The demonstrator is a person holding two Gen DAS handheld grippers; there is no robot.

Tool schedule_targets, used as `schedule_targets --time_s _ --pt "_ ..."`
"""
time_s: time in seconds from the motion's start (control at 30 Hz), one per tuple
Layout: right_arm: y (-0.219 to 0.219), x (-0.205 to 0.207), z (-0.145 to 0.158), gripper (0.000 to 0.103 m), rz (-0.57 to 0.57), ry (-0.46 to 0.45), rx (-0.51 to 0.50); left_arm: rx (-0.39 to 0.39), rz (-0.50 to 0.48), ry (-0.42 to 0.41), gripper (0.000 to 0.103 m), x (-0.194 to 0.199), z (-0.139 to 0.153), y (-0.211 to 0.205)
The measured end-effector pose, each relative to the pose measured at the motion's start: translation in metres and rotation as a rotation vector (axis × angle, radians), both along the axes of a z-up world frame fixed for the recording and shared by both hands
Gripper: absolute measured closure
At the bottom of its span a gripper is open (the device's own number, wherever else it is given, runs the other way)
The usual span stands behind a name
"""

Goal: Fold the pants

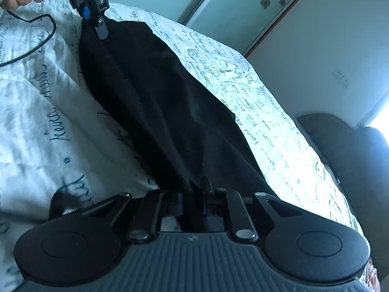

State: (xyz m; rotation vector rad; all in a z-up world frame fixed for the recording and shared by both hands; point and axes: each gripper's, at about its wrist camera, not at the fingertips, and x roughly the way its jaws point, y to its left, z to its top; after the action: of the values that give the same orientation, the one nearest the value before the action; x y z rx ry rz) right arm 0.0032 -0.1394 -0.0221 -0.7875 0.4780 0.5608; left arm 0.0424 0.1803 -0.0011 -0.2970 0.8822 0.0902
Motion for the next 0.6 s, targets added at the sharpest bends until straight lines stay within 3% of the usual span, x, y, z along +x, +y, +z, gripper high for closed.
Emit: schedule_targets --time_s 0.23,0.4,0.53,0.57,0.6 --pt "-0.057 -0.020 0.014 0.085 -0.070 0.243 0.182 0.065 0.003 0.030 0.075 -0.012 0.004 -0.007" --pt "-0.135 -0.048 0.025 0.085 -0.162 0.454 0.376 0.081 -0.002 0.040 0.080 -0.025 0.025 -0.015" --pt "-0.218 -0.065 0.049 0.083 -0.344 0.396 0.620 0.125 -0.138 -0.043 0.078 -0.026 0.052 -0.059" --pt "-0.237 -0.063 0.054 0.072 -0.402 0.366 0.690 0.130 -0.196 -0.070 0.073 -0.023 0.058 -0.076" --pt "-0.256 -0.060 0.057 0.051 -0.470 0.326 0.772 0.132 -0.255 -0.097 0.069 -0.021 0.061 -0.092"
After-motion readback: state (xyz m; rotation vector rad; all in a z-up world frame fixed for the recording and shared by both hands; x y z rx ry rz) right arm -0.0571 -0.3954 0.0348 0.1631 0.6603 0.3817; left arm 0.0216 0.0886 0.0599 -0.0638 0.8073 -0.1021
